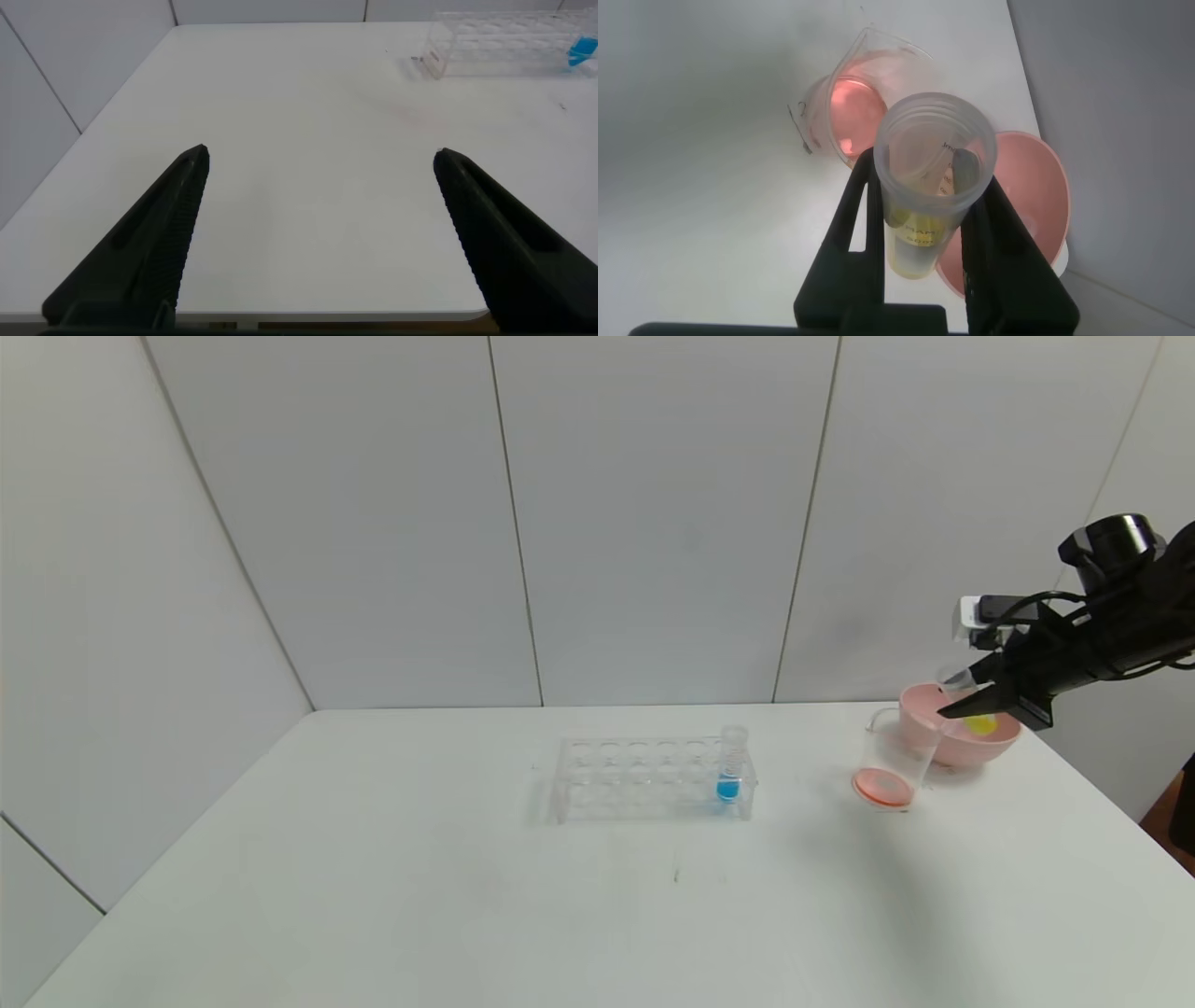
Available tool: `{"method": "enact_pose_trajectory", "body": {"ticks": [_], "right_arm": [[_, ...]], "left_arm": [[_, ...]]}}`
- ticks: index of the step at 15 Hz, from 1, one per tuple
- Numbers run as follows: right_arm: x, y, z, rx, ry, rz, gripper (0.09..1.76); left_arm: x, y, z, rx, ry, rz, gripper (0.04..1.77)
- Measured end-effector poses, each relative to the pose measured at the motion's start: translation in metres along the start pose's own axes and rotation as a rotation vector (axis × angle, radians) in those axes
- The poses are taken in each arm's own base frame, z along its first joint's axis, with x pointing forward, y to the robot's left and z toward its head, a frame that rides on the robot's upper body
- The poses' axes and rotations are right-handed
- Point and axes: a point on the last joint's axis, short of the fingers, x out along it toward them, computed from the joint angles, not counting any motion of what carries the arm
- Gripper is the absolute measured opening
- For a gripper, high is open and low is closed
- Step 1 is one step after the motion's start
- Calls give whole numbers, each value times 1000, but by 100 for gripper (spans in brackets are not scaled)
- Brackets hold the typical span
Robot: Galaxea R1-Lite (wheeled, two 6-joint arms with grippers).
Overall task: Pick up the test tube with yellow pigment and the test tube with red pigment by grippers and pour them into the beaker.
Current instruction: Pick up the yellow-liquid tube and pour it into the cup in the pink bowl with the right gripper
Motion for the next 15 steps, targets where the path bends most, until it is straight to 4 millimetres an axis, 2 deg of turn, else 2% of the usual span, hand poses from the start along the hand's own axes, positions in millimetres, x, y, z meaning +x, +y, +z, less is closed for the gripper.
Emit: {"method": "enact_pose_trajectory", "body": {"ticks": [10, 15], "right_arm": [[3, 6, 2, -51, 182, 3, 53], [14, 8, 8, -79, 252, -13, 53]], "left_arm": [[0, 0, 0, 0, 0, 0, 172], [0, 0, 0, 0, 0, 0, 172]]}}
